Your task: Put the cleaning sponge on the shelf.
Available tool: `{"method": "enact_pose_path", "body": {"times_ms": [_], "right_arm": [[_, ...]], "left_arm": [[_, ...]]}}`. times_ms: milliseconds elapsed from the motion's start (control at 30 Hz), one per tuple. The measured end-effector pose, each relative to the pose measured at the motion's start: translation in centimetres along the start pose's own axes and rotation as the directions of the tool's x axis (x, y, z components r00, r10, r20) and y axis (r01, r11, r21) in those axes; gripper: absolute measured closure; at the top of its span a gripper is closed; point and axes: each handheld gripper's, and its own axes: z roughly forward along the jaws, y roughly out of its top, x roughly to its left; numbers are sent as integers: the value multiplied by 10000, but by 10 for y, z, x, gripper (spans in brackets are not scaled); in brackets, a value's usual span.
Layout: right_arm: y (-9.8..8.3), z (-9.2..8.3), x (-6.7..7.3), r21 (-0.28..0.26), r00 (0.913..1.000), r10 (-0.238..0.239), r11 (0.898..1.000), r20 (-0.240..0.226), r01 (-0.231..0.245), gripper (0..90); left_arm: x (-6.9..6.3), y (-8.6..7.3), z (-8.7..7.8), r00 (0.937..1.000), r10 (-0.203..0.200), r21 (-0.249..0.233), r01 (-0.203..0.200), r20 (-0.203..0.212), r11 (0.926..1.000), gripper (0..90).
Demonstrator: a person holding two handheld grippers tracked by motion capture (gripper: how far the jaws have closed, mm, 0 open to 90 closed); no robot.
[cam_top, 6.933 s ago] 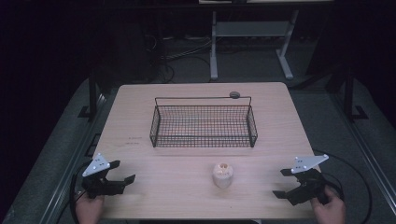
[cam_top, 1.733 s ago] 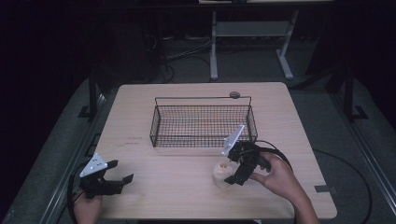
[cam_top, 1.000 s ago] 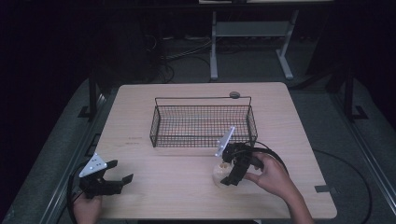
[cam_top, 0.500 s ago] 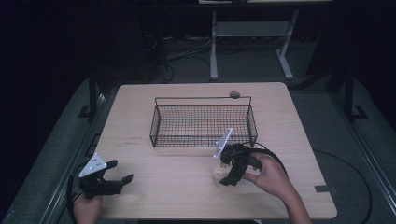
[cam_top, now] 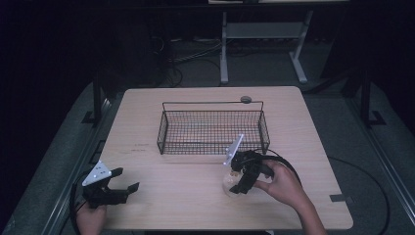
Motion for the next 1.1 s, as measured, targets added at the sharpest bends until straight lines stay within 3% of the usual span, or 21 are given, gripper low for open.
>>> {"method": "enact_pose_path", "body": {"times_ms": [833, 1100], "right_arm": [[-5, -7, -5, -346, 9998, 18, 9994, -204, -25, 290], [-1, -11, -4, -286, 9999, -143, 9995, -60, 141, 293]], "left_arm": [[0, 0, 0, 10000, 6, -8, -6, 24, 10000, 137], [0, 0, 0, 10000, 6, 9, -6, 11, 10000, 137]]}}
